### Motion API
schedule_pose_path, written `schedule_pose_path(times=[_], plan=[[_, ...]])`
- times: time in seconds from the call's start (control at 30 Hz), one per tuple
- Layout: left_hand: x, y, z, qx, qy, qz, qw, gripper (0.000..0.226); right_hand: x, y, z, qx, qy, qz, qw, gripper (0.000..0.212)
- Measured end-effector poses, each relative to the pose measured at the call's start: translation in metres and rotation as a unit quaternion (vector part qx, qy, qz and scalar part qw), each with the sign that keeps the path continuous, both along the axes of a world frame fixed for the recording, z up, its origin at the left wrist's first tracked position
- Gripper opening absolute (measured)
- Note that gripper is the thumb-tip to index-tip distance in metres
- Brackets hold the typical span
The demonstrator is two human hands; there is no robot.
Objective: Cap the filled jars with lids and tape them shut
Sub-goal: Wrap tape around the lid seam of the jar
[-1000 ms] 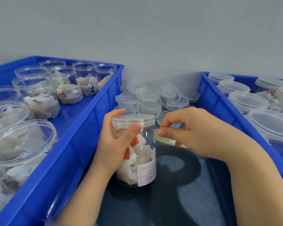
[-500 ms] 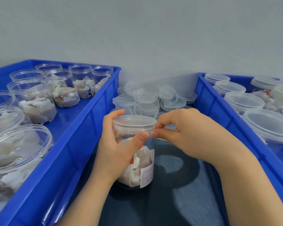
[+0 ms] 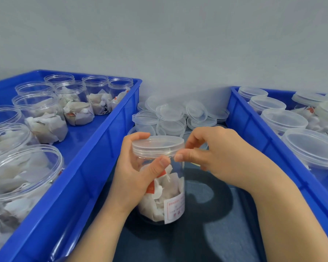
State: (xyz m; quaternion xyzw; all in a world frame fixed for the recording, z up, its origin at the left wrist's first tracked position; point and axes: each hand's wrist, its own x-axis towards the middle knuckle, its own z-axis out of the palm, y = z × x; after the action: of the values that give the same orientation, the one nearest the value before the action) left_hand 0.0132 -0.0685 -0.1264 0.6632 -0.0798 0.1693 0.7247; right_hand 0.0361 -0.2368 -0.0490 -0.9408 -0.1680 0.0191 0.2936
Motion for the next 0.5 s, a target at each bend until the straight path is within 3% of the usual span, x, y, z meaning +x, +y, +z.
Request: schedule_pose_path(times=[0.1, 0.2, 0.37, 0.5], plan=[[0.002, 0.005, 0.003, -0.023, 0.026, -0.006, 0.999, 0.073, 0.000, 0.002, -0.002, 0.004, -0.004, -0.017, 1.000, 0.053], [0.001, 0.010, 0.009, 0.045, 0.057, 0.011, 0.997, 0.079, -0.002, 0.001, -0.002, -0.014, -0.002, -0.016, 1.000, 0.071], [-0.002, 0.012, 0.013, 0.109, 0.057, 0.042, 0.992, 0.079, -0.006, 0.005, -0.003, -0.021, 0.004, 0.006, 1.000, 0.055], [-0.003, 0.014, 0.017, 0.150, 0.039, 0.033, 0.987, 0.082, -0.005, -0.003, -0.001, -0.008, 0.062, 0.029, 0.998, 0.042]])
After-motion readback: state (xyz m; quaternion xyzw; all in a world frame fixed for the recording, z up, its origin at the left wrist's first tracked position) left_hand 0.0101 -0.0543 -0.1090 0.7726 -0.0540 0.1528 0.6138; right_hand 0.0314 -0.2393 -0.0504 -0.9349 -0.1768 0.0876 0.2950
